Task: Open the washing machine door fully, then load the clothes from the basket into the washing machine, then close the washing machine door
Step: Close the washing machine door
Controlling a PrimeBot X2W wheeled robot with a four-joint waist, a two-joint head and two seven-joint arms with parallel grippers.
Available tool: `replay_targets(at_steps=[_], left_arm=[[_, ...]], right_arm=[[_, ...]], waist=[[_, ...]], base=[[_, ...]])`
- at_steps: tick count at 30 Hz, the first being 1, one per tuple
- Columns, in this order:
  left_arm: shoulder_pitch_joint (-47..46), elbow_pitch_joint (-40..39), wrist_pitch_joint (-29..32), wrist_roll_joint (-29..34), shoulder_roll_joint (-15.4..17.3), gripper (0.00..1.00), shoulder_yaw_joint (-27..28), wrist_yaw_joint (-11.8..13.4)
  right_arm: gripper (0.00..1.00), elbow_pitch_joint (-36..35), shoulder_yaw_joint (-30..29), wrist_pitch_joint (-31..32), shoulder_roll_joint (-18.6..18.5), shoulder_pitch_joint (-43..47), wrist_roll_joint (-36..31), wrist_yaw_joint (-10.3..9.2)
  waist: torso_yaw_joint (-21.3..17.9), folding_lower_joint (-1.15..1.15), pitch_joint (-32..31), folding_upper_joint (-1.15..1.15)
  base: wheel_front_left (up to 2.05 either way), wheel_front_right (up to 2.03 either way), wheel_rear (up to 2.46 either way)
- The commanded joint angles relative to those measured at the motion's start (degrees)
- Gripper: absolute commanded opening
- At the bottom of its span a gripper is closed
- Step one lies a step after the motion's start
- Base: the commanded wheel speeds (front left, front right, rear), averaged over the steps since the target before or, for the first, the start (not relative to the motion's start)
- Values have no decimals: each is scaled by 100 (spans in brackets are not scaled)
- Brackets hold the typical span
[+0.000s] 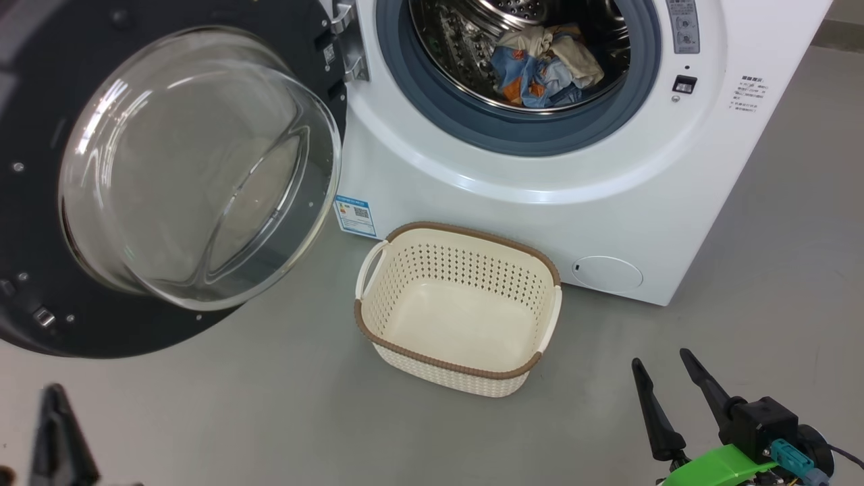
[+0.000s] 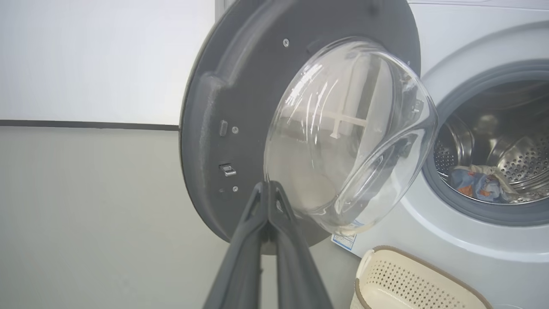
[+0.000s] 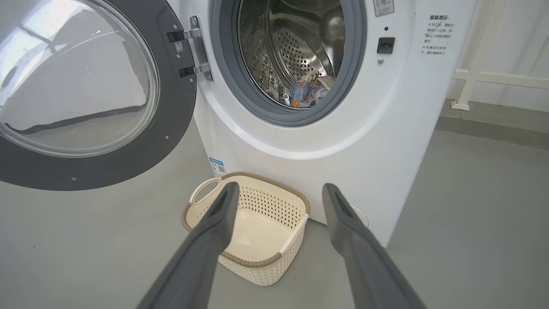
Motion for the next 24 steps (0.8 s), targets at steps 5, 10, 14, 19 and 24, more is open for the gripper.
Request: replay_targets(at_steps=[5, 10, 14, 19, 24], left_arm=[[-681, -307, -38, 250, 291, 0, 704, -193], [-1123, -303, -38, 92, 468, 0, 1114, -361], [-1573, -92, -38, -525, 506, 0, 1534, -554], [-2086, 302, 54, -1517, 579, 0, 2020, -743], [-2625, 1044, 349, -2550, 1013, 0, 2580, -926]], right_arm=[[100, -161, 125, -69, -1, -148, -31, 9], [100, -164, 111, -69, 9, -158, -9, 9], [100, -166, 117, -69, 15, -175, 4, 9], [100, -159, 127, -69, 5, -206, 22, 9], [100, -158, 159, -69, -16, -280, 51, 9]], waist=[[-25, 0, 9, 0], [-48, 0, 26, 0], [-70, 0, 60, 0], [-102, 0, 105, 0], [-189, 0, 184, 0]], base=[[0, 0, 0], [0, 0, 0], [0, 0, 0], [0, 0, 0], [0, 0, 0]])
